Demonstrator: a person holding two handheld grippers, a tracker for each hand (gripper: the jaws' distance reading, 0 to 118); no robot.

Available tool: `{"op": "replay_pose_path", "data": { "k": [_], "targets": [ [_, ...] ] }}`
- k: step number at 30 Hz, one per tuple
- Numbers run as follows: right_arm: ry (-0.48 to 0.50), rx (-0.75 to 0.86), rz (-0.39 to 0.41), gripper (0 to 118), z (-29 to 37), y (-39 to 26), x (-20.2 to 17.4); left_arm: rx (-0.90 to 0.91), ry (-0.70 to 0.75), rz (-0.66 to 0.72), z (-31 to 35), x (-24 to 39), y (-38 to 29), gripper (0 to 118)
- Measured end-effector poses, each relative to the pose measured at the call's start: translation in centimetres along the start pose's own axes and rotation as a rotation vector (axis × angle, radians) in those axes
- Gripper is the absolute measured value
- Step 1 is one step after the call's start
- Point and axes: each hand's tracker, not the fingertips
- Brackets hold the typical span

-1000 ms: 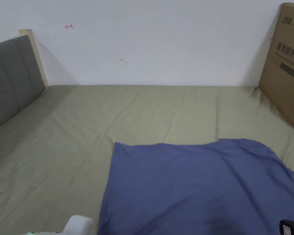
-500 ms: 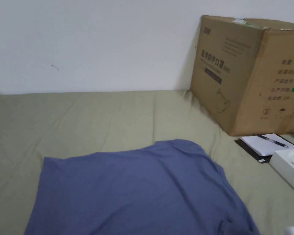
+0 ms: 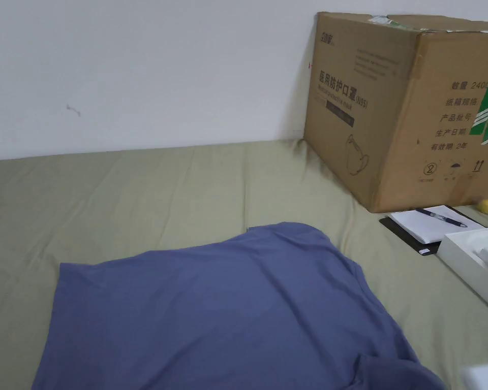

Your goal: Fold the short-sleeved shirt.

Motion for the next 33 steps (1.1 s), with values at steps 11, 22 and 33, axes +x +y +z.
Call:
{"op": "replay_pose_path", "data": {
  "k": [11,22,33],
  "targets": [
    [0.050,0.111,-0.127,5,0.6,9.7,0.3,0.058,0.022,0.020,-3.4,-1.5,6.7,4],
    [0.009,-0.024,-0.223,12,-14.3,19.0,1.1,-0.044,0.060,0.068,-15.2,-4.1,12.5,8],
    [-0.013,0.339,-0.208,112,-7.4,16.7,-0.8,0.127,0.098,0.136,-10.9,-3.8,10.9,114]
  ]
}}
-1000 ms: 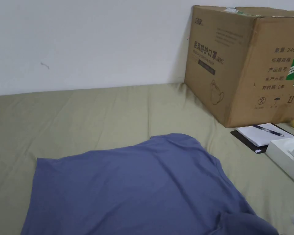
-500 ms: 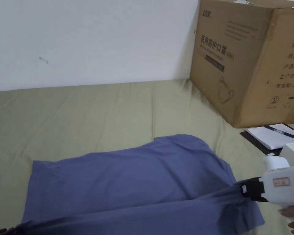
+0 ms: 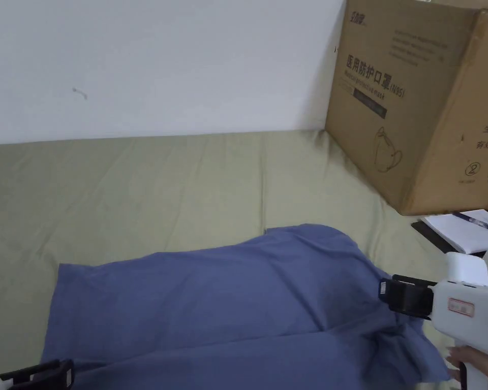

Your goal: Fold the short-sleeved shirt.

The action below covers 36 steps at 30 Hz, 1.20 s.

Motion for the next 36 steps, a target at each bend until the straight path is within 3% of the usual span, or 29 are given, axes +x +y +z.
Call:
{"op": "replay_pose_path", "data": {
  "k": [3,4,5,6,7,8,9,11,14,19,21,22,23,24,25,26,34,36],
  "targets": [
    [0.067,0.073,0.033,110,5.4,-1.8,-1.6,0.157,-0.030,0.032,5.3,1.0,-1.3,111],
    [0.102,0.130,0.054,107,7.8,-2.6,-2.2,0.225,-0.034,0.034,7.4,1.5,-1.9,107],
    [0.130,0.218,0.071,96,10.2,-3.6,-2.9,0.291,-0.023,0.023,9.3,2.2,-2.6,96],
    [0.142,0.268,0.092,75,11.6,-4.5,-3.4,0.331,-0.014,0.008,10.8,2.7,-3.2,76],
    [0.135,0.310,0.118,37,13.4,-5.3,-4.1,0.367,-0.006,-0.008,12.5,3.5,-3.7,41],
    [0.133,0.342,0.130,6,14.9,-6.0,-4.9,0.401,0.018,-0.027,13.7,4.2,-4.4,11],
    [0.127,0.371,0.124,0,16.1,-6.4,-5.4,0.414,0.041,-0.032,14.8,4.7,-4.8,0],
    [0.205,0.356,0.113,0,17.4,-6.9,-6.1,0.405,0.030,-0.028,16.6,5.2,-5.1,0],
    [0.196,0.337,0.124,0,18.2,-7.2,-7.0,0.292,0.012,0.002,17.4,4.6,-3.5,0],
    [0.261,0.263,0.116,0,17.4,-7.1,-7.4,-0.230,-0.043,0.159,10.5,0.9,-0.4,0],
    [0.272,0.237,0.123,0,16.8,-7.1,-7.4,-0.270,-0.058,0.166,8.0,0.1,-0.7,0],
    [0.274,0.229,0.131,0,16.8,-7.3,-7.8,-0.265,-0.050,0.171,6.7,-0.2,-0.9,6],
    [0.279,0.217,0.132,0,16.7,-7.4,-7.8,-0.290,-0.010,0.175,5.6,-0.6,-1.4,25],
    [0.287,0.205,0.134,0,16.5,-7.4,-7.8,-0.288,0.002,0.182,4.3,-1.1,-1.5,56],
    [0.296,0.191,0.137,0,16.3,-7.5,-7.8,-0.298,0.008,0.185,3.0,-1.4,-1.7,101],
    [0.302,0.180,0.141,0,16.2,-7.7,-8.0,-0.312,0.012,0.182,2.0,-1.6,-2.0,118],
    [0.306,0.108,0.181,0,14.2,-8.4,-8.4,-0.420,0.130,0.118,-4.4,-1.5,-4.7,116],
    [0.303,0.097,0.179,0,13.7,-8.6,-8.5,-0.453,0.176,0.040,-4.9,-0.9,-4.3,118]
  ]
}}
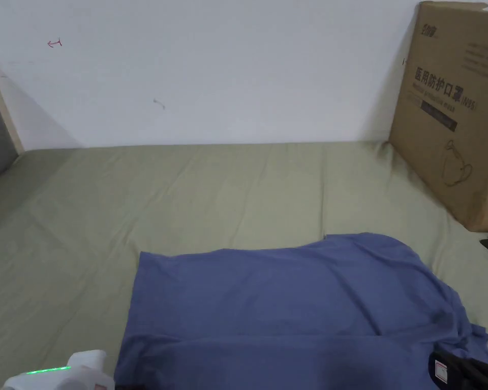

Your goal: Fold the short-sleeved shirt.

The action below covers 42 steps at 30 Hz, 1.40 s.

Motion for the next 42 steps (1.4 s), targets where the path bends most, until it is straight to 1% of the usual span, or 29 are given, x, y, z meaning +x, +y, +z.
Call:
{"op": "replay_pose_path", "data": {
  "k": [3,5,6,8,9,10,11,12,14,17,18,19,20,21,22,23,25,26,29,30,31,33,34,35,36,37,39,40,42],
  "targets": [
    [0.007,-0.011,-0.015,0,-0.6,-0.2,-0.1,0.005,0.086,0.013,0.5,1.6,0.0,118],
    [0.008,-0.012,-0.030,0,-0.8,-0.2,-0.1,0.035,0.086,0.019,1.6,2.4,-0.5,104],
    [0.010,-0.011,-0.041,0,-0.8,-0.3,-0.1,0.057,0.080,0.001,2.1,2.6,-0.7,94],
    [0.012,-0.014,-0.061,0,-0.9,-0.3,0.1,0.096,0.056,-0.066,3.5,3.5,-1.3,61],
    [0.013,-0.015,-0.070,0,-0.9,-0.3,0.3,0.109,0.048,-0.088,4.0,3.6,-1.4,40],
    [0.013,-0.014,-0.074,0,-0.8,-0.3,0.5,0.119,0.019,-0.104,4.3,3.6,-1.5,9],
    [0.009,-0.011,-0.076,0,-0.7,-0.2,0.7,0.108,-0.019,-0.104,4.3,3.8,-1.4,5],
    [-0.003,-0.004,-0.075,0,-0.5,-0.1,1.1,0.105,-0.002,-0.094,4.3,3.8,-1.3,5],
    [-0.036,0.040,-0.085,0,0.1,1.0,2.5,0.096,-0.023,-0.087,4.3,3.2,-1.1,5],
    [-0.039,0.077,-0.181,0,0.3,3.8,7.1,0.130,-0.071,-0.040,5.3,2.2,-0.8,5],
    [-0.085,0.048,-0.211,0,-0.1,4.9,8.8,0.145,-0.074,-0.042,5.9,2.1,-0.8,5],
    [-0.119,-0.025,-0.243,0,-1.0,5.7,10.8,0.167,-0.075,-0.052,6.4,2.0,-0.7,5],
    [-0.132,-0.090,-0.278,5,-1.9,6.2,12.6,0.187,-0.077,-0.065,6.9,2.1,-0.7,5],
    [-0.153,-0.151,-0.309,30,-2.9,6.4,14.3,0.204,-0.075,-0.084,7.4,2.3,-0.7,5],
    [-0.163,-0.209,-0.328,89,-3.9,6.5,15.9,0.213,-0.073,-0.098,7.8,2.5,-0.6,5],
    [-0.170,-0.243,-0.345,118,-4.7,6.3,17.1,0.218,-0.071,-0.108,8.1,2.7,-0.7,5],
    [-0.216,-0.343,-0.386,109,-6.8,5.2,19.0,0.224,-0.065,-0.122,8.4,3.0,-0.5,5],
    [-0.260,-0.308,-0.410,109,-7.0,4.4,19.4,0.225,-0.065,-0.127,8.5,3.1,-0.4,5],
    [-0.267,-0.405,-0.504,110,-9.5,2.8,20.4,0.221,-0.056,-0.141,8.7,3.6,-0.2,5],
    [-0.248,-0.437,-0.534,110,-10.5,2.6,21.4,0.218,-0.055,-0.144,8.6,3.7,-0.1,5],
    [-0.222,-0.491,-0.557,108,-11.6,1.9,21.5,0.211,-0.054,-0.146,8.4,3.5,0.1,5],
    [-0.217,-0.554,-0.572,102,-13.2,0.9,21.2,0.195,-0.053,-0.142,8.1,3.5,0.2,5],
    [-0.224,-0.574,-0.577,91,-13.4,0.5,21.4,0.187,-0.053,-0.139,7.9,3.5,0.2,5],
    [-0.232,-0.575,-0.579,68,-13.7,0.3,21.3,0.177,-0.053,-0.133,7.7,3.4,0.1,5],
    [-0.249,-0.563,-0.571,35,-13.8,0.2,21.1,0.170,-0.054,-0.130,7.6,3.3,0.0,5],
    [-0.257,-0.553,-0.572,7,-13.7,0.2,21.1,0.165,-0.054,-0.129,7.6,3.3,0.0,5],
    [-0.257,-0.535,-0.605,6,-13.1,0.2,21.2,0.157,-0.053,-0.133,7.4,3.1,-0.1,5],
    [-0.258,-0.541,-0.603,7,-13.1,0.4,21.2,0.153,-0.054,-0.134,7.4,3.0,-0.1,5],
    [-0.260,-0.547,-0.556,7,-11.8,0.9,20.9,0.149,-0.057,-0.129,7.6,2.7,0.1,5]
  ]
}}
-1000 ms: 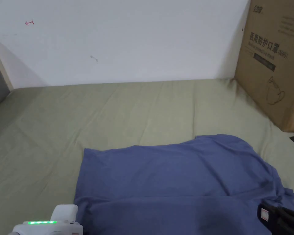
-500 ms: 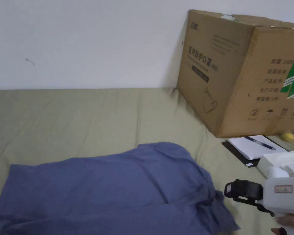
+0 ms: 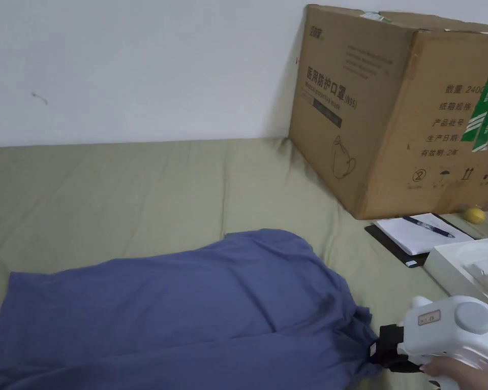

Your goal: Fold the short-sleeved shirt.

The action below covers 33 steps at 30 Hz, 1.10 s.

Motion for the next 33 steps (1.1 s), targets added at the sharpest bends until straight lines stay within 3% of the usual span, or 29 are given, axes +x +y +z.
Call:
{"op": "replay_pose_path", "data": {
  "k": [4,12,17,18,20,21,22,26,28,30,31,32,33],
  "targets": [
    [0.018,0.020,0.109,7,4.3,-1.4,-0.1,0.008,-0.007,0.002,2.0,-0.8,-0.1,4],
    [0.025,-0.033,0.130,7,9.8,-9.3,2.1,-0.108,-0.114,0.048,6.0,-3.3,-5.0,5],
    [0.005,-0.031,0.124,7,7.8,-12.0,3.1,-0.112,-0.121,0.042,5.1,-3.5,-7.8,7],
    [-0.005,-0.023,0.109,17,7.5,-12.1,3.1,-0.108,-0.122,0.062,5.2,-3.2,-8.0,23],
    [-0.047,0.003,0.106,67,7.2,-11.9,3.6,-0.095,-0.080,0.066,5.4,-2.6,-8.3,97],
    [-0.042,0.017,0.111,94,7.5,-12.0,3.4,-0.062,-0.065,0.069,5.8,-2.6,-8.3,117],
    [-0.033,0.038,0.113,117,8.0,-12.1,3.1,-0.005,-0.102,0.078,7.1,-2.4,-8.3,116],
    [0.037,0.165,0.144,113,11.5,-13.0,0.3,0.104,-0.131,0.144,10.3,-1.2,-7.3,116],
    [0.089,0.245,0.180,113,13.2,-13.6,-2.8,0.169,-0.171,0.160,12.2,0.7,-6.7,116],
    [0.205,0.364,0.235,107,14.9,-14.8,-5.3,0.272,-0.215,0.152,12.7,0.6,-6.8,110],
    [0.270,0.435,0.276,90,15.7,-15.7,-6.5,0.368,-0.227,0.119,13.6,1.7,-7.0,89],
    [0.313,0.490,0.321,61,15.7,-15.9,-7.0,0.448,-0.222,0.081,14.3,2.8,-7.2,59],
    [0.328,0.570,0.373,27,15.9,-16.6,-8.1,0.518,-0.189,0.024,14.0,2.4,-7.8,20]
  ]
}}
